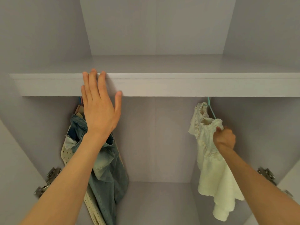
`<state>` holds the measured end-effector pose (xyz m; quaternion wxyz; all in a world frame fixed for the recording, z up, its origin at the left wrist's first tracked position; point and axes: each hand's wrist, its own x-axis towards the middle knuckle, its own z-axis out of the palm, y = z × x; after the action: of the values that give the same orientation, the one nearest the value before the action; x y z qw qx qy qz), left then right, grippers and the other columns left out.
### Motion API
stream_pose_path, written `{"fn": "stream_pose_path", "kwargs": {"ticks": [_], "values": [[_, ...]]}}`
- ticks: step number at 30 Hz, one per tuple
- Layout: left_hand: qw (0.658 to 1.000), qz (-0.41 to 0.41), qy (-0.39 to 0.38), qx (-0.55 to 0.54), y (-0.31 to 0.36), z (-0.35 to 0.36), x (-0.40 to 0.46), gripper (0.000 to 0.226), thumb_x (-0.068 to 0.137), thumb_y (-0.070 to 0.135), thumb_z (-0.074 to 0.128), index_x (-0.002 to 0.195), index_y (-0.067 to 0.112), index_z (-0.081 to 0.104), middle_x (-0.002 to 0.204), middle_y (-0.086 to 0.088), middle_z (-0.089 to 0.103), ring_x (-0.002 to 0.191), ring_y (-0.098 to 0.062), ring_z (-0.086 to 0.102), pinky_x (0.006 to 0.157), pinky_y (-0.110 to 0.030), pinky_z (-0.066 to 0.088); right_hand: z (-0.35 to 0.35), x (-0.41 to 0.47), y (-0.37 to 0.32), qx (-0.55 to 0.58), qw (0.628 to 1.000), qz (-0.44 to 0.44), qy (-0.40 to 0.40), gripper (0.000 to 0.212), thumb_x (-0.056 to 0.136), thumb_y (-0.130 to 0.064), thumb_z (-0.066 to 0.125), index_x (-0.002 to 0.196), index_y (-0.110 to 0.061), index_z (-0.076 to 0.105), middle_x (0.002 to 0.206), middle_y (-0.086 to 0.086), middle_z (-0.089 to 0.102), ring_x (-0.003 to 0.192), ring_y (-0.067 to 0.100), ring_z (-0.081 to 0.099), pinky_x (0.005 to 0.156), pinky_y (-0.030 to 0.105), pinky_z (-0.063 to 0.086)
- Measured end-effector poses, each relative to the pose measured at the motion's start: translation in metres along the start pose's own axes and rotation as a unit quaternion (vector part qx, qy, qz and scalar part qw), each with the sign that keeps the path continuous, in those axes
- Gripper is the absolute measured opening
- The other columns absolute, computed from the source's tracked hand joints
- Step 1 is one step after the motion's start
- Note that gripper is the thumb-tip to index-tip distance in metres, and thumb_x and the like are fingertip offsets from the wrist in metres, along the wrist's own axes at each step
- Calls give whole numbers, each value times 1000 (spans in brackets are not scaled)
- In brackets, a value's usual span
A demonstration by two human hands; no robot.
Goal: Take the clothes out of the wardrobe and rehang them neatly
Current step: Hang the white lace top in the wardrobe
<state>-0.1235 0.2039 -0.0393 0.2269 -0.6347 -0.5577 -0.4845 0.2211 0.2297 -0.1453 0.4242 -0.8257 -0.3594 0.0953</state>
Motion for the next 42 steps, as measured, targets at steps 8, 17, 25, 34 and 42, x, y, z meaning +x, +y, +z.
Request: {"fn": "stream_pose_path", "kwargs": {"ticks": [8,17,25,34,42], "values": [[999,-9,-46,-13,8,-6,-12,61,97,30,40,147,9,14,155,-16,5,143,-30,0,115,-48,7,-4,-14,2,-132,983,-125,2,43,93,-19,50,130,1,42,132,24,41,124,39,35,100,48,28],[975,-32,-215,41,-1,-13,-138,61,93,37,34,147,13,19,156,-10,8,142,-21,-5,115,-51,12,27,-51,-4,-125,935,-332,-14,53,88,-18,59,135,-3,41,139,20,41,128,38,37,106,52,24],[972,101,-175,118,66,-18,-103,61,93,25,44,147,13,18,155,-15,11,143,-31,5,113,-53,9,29,-28,14,-64,978,-120,-156,55,96,-32,46,132,7,32,133,27,41,120,41,43,91,45,41],[960,170,-163,150,141,11,-30,69,91,24,44,149,17,6,156,-14,1,143,-33,-2,112,-53,5,33,-25,-16,2,973,-67,-223,38,95,-21,47,122,5,40,121,21,55,107,37,56,76,37,44],[964,167,-159,130,127,23,-34,75,88,14,52,149,22,9,156,-14,-1,141,-40,1,109,-58,15,10,9,28,80,990,11,-117,38,96,-9,39,129,9,33,130,27,47,113,43,51,86,43,44]]}}
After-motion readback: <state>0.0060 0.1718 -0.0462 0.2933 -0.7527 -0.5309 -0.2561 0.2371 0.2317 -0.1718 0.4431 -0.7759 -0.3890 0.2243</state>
